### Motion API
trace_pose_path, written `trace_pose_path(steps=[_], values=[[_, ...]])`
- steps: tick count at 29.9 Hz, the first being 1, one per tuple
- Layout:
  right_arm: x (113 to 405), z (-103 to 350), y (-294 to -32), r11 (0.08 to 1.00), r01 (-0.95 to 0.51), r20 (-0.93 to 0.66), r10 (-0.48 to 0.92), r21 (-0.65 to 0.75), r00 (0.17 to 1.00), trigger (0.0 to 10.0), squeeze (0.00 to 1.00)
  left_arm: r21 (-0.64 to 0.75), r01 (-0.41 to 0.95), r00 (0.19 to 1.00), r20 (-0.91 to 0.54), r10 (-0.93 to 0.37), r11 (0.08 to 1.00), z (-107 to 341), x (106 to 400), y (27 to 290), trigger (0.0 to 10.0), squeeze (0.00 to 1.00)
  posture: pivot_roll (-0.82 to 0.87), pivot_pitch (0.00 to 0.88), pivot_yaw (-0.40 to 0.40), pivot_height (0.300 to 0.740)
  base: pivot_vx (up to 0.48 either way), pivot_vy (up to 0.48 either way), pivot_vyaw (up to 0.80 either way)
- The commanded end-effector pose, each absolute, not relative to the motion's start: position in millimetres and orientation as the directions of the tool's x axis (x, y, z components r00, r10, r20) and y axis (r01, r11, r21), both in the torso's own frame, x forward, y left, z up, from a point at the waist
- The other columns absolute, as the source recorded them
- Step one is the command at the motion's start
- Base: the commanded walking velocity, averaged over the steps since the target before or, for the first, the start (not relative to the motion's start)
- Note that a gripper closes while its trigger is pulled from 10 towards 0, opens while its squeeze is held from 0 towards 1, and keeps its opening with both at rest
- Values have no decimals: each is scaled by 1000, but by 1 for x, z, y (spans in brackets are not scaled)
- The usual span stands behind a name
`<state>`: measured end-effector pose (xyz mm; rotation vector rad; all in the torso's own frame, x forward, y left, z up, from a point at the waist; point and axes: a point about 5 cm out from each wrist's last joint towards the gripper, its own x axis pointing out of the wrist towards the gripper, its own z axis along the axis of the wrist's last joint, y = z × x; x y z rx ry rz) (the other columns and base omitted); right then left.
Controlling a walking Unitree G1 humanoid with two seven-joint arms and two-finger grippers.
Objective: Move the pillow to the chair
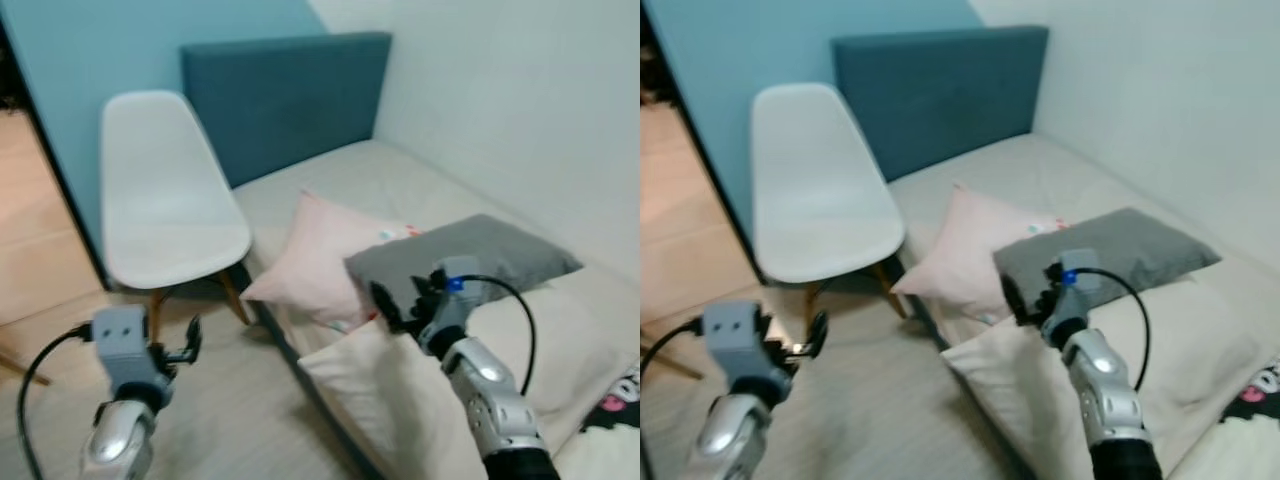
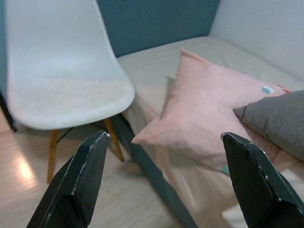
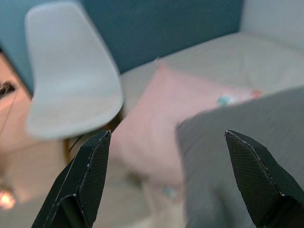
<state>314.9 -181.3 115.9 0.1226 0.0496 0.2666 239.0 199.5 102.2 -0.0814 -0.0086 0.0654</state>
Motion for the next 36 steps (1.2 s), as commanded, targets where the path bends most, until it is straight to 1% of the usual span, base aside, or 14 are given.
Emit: trace_pose_path(steps=[1,4,11,14,17,18,20,22,25,26,27,30,33,36], values=[[315,113,-178,955,-257,-49,267,151,963,10000,0,-70,-82,997,-21,81,994,98,237,204,10000,0,-104,0,-90,740,480,0,-594],[316,113,-180,956,-251,-50,261,152,964,10000,0,-70,-85,996,-22,83,994,98,238,204,10000,0,-105,0,-90,740,480,0,-198],[326,110,-211,978,-49,-130,77,203,989,10000,0,-80,-122,992,-49,118,989,95,240,209,10000,0,-112,0,-92,740,51,0,0],[327,107,-227,969,47,-158,-9,242,987,10000,0,-77,-127,991,-43,124,989,97,241,211,10000,0,-112,0,-93,740,0,0,0],[327,106,-231,962,71,-163,-28,263,986,10000,0,-76,-129,991,-38,127,989,98,242,212,10000,0,-113,0,-95,740,0,0,0],[326,100,-242,947,127,-196,-70,296,978,10000,0,-68,-128,992,-21,127,989,102,244,216,10000,0,-116,0,-93,740,0,0,0],[324,91,-248,935,168,-236,-95,313,967,10000,0,-54,-125,992,-8,125,991,105,246,218,10000,0,-120,0,-91,740,0,0,0],[324,87,-250,931,182,-253,-103,316,962,10000,0,-45,-124,992,-3,124,991,106,246,218,10000,0,-120,0,-91,740,0,0,0],[320,65,-256,879,296,-368,-153,374,917,10000,0,4,-113,993,18,113,994,113,251,224,10000,0,-115,0,-82,740,0,0,0],[320,60,-257,861,330,-393,-170,387,904,10000,0,20,-109,994,27,108,994,116,252,225,10000,0,-111,0,-81,740,0,0,0],[320,60,-257,861,330,-393,-170,387,904,10000,0,20,-109,994,27,108,994,116,252,225,10000,0,-111,0,-81,740,0,0,0],[318,49,-255,816,421,-456,-223,396,862,10000,0,57,-105,994,47,103,993,123,252,231,10000,0,-100,0,-83,740,0,0,0],[318,46,-253,807,433,-465,-228,402,855,10000,0,73,-102,994,51,98,992,125,251,232,10000,0,-91,0,-84,740,0,0,0],[320,40,-240,784,429,-470,-201,449,859,10000,0,102,-93,995,58,87,990,130,246,234,10000,0,-75,0,-81,740,0,0,0]])
